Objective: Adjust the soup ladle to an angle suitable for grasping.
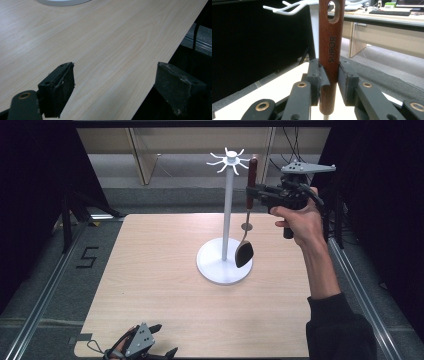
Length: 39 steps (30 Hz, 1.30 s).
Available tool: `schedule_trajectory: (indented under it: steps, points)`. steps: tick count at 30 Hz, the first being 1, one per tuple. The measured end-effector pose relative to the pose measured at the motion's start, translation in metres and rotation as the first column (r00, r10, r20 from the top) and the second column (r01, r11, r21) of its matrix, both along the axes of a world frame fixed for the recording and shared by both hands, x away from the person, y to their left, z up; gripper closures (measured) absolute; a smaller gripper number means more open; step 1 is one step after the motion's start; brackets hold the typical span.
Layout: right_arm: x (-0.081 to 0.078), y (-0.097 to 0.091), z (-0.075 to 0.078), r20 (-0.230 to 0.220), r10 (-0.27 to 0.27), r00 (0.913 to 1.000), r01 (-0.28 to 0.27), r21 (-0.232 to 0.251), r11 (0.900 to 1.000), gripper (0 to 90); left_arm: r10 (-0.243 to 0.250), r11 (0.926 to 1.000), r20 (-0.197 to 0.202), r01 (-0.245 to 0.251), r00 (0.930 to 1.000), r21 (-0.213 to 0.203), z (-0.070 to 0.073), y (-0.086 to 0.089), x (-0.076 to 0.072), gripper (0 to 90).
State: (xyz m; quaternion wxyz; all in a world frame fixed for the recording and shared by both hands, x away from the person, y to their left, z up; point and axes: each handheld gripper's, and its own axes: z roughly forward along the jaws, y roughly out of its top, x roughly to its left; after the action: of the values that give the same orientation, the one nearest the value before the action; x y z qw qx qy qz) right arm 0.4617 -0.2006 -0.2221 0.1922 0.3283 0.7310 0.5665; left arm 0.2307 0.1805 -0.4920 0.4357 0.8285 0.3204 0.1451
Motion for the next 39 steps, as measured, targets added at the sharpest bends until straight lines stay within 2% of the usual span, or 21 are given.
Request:
schedule_trajectory:
  steps: [3, 5, 7, 8, 11, 12, 14, 16, 17, 18, 20, 21, 22, 24, 26, 28, 29, 30, 32, 33, 39]
  points:
    - [0.002, 0.004, -0.001, -0.007, 0.009, 0.9999, -0.009, -0.002, 1.0, 74.0, 0.014, 0.9997, 0.008, -0.014, 0.9999, -0.021, -0.002, -0.001, 0.0, 15.4]
    - [0.005, 0.005, -0.001, 0.01, 0.013, 0.9999, -0.013, -0.006, 0.9999, 74.0, -0.005, 0.9999, 0.004, 0.005, 1.0, 0.011, 0.0, 0.001, 0.0, 15.5]
    - [0.006, 0.008, -0.002, 0.004, 0.014, 0.9999, -0.014, -0.012, 0.9998, 74.0, 0.011, 0.9998, 0.012, -0.011, 0.9999, -0.015, -0.001, -0.001, -0.001, 15.5]
    - [0.006, 0.008, -0.003, 0.005, 0.016, 0.9999, -0.016, -0.009, 0.9998, 73.9, 0.007, 0.9999, 0.014, -0.007, 0.9999, 0.007, -0.001, 0.0, 0.0, 15.5]
    - [0.006, 0.009, -0.003, 0.004, 0.015, 0.9999, -0.015, -0.008, 0.9999, 73.9, -0.003, 0.9996, 0.014, 0.003, 0.9999, 0.029, 0.0, 0.002, 0.001, 15.4]
    - [0.007, 0.009, -0.004, 0.007, 0.02, 0.9998, -0.02, -0.005, 0.9998, 73.8, 0.005, 1.0, 0.008, -0.005, 1.0, -0.005, -0.001, 0.0, -0.001, 15.4]
    - [0.007, 0.009, -0.005, 0.006, 0.023, 0.9997, -0.023, 0.003, 0.9997, 73.8, 0.008, 0.9999, 0.011, -0.008, 0.9999, -0.007, -0.001, -0.001, -0.001, 15.5]
    - [0.008, 0.008, -0.006, 0.02, 0.022, 0.9996, -0.022, 0.01, 0.9997, 73.0, -0.001, 1.0, 0.007, 0.001, 1.0, 0.01, 0.0, 0.001, 0.0, 15.5]
    - [0.008, 0.007, -0.009, -0.001, 0.035, 0.9994, -0.035, 0.047, 0.9983, 70.4, 0.002, 1.0, 0.006, -0.002, 1.0, -0.004, -0.001, 0.0, 0.0, 15.5]
    - [0.008, 0.007, -0.009, -0.001, 0.035, 0.9994, -0.035, 0.047, 0.9983, 70.4, 0.004, 1.0, 0.009, -0.004, 0.9999, -0.001, -0.001, -0.001, 0.0, 15.5]
    - [0.006, 0.005, -0.01, -0.009, 0.013, 0.9999, -0.013, 0.063, 0.9979, 65.5, 0.007, 1.0, 0.01, -0.007, 0.9999, -0.006, -0.001, -0.001, 0.0, 15.5]
    - [0.007, 0.002, -0.01, 0.011, 0.009, 0.9999, -0.009, 0.057, 0.9983, 63.9, 0.006, 1.0, 0.008, -0.006, 0.9999, -0.004, 0.0, 0.0, 0.0, 15.5]
    - [0.005, 0.0, -0.01, 0.008, 0.007, 0.9999, -0.008, 0.069, 0.9976, 63.1, 0.006, 1.0, 0.008, -0.006, 0.9999, -0.005, 0.0, 0.0, 0.0, 15.4]
    - [-0.001, -0.004, -0.011, 0.02, -0.005, 0.9998, 0.004, 0.065, 0.9979, 60.9, 0.006, 1.0, 0.009, -0.005, 0.9999, -0.005, -0.001, -0.001, 0.0, 15.5]
    - [-0.008, -0.012, -0.015, 0.05, -0.022, 0.9985, 0.021, 0.021, 0.9996, 56.6, 0.015, 0.9997, 0.01, -0.015, 0.9998, -0.021, -0.002, -0.001, 0.0, 15.4]
    - [-0.012, -0.014, -0.016, 0.036, -0.023, 0.9991, 0.022, 0.015, 0.9996, 56.4, 0.003, 1.0, -0.001, -0.003, 1.0, 0.0, 0.0, 0.0, 0.0, 15.4]
    - [-0.017, -0.018, -0.019, 0.046, -0.024, 0.9987, 0.024, -0.005, 0.9997, 55.1, 0.011, 0.9999, 0.01, -0.011, 0.9999, -0.011, -0.001, -0.001, -0.001, 15.4]
    - [-0.02, -0.021, -0.021, 0.065, -0.025, 0.9976, 0.026, -0.026, 0.9993, 54.0, 0.01, 0.9999, 0.01, -0.01, 0.9999, 0.002, -0.001, -0.001, -0.001, 15.4]
    - [-0.023, -0.022, -0.023, 0.054, -0.032, 0.998, 0.033, -0.029, 0.999, 53.0, 0.008, 0.9998, 0.014, -0.008, 0.9999, 0.016, -0.001, 0.0, 0.0, 15.3]
    - [-0.025, -0.024, -0.025, 0.067, -0.031, 0.9973, 0.034, -0.043, 0.9985, 52.3, 0.005, 0.9996, 0.016, -0.006, 0.9999, 0.029, 0.0, 0.001, 0.001, 15.3]
    - [-0.04, -0.028, -0.04, 0.041, 0.008, 0.9991, -0.006, -0.06, 0.9982, 48.0, 0.006, 0.9995, 0.009, -0.006, 0.9999, 0.031, -0.001, 0.001, 0.001, 15.3]
